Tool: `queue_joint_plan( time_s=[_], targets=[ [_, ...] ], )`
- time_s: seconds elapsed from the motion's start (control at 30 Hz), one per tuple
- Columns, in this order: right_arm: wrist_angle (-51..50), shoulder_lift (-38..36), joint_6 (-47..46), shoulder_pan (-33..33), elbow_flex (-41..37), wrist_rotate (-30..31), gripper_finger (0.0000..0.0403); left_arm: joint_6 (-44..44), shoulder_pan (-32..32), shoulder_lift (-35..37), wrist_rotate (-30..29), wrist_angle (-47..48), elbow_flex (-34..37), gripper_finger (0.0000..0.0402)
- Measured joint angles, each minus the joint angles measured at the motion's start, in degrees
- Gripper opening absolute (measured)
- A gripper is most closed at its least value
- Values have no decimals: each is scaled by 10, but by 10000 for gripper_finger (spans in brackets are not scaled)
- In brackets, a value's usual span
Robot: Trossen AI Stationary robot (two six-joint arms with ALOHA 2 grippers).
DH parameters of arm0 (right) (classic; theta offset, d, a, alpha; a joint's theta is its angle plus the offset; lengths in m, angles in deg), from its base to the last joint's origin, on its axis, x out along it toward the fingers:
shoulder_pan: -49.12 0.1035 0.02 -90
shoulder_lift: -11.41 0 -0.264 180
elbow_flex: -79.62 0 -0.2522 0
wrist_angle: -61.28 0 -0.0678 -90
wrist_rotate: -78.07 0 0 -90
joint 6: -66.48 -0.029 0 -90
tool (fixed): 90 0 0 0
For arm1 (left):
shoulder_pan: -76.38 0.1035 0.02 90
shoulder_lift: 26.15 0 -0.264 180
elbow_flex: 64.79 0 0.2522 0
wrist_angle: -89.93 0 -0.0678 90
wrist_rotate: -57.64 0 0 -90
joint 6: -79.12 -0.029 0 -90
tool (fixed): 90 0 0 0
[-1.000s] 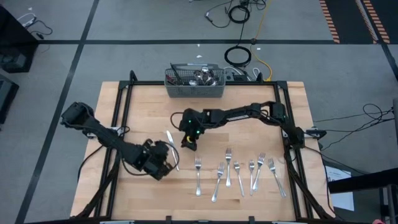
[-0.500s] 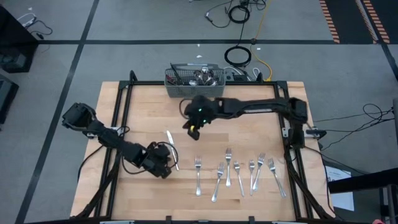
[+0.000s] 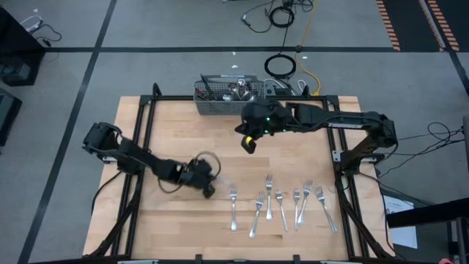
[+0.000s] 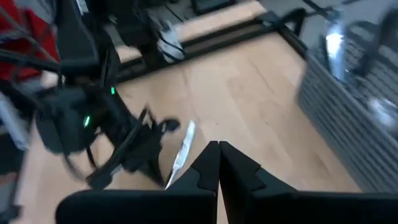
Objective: Sort silverware
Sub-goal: Put the silver knife into the gray utensil holder
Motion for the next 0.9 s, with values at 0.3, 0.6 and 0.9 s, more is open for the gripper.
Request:
queue_joint_plan(
  time_s=[0.3,0.6,0.9],
  targets=[
    [-61,18,-25,48,0,77,0,-66,107,1,15,-53,-5,0],
    [155,37,-129,-10,-198,35,0,-20,105,90,23,3,-5,0],
    [325,105,-211,-58,-329,-97,0,47,73,264,12,159,-5,0]
  ],
)
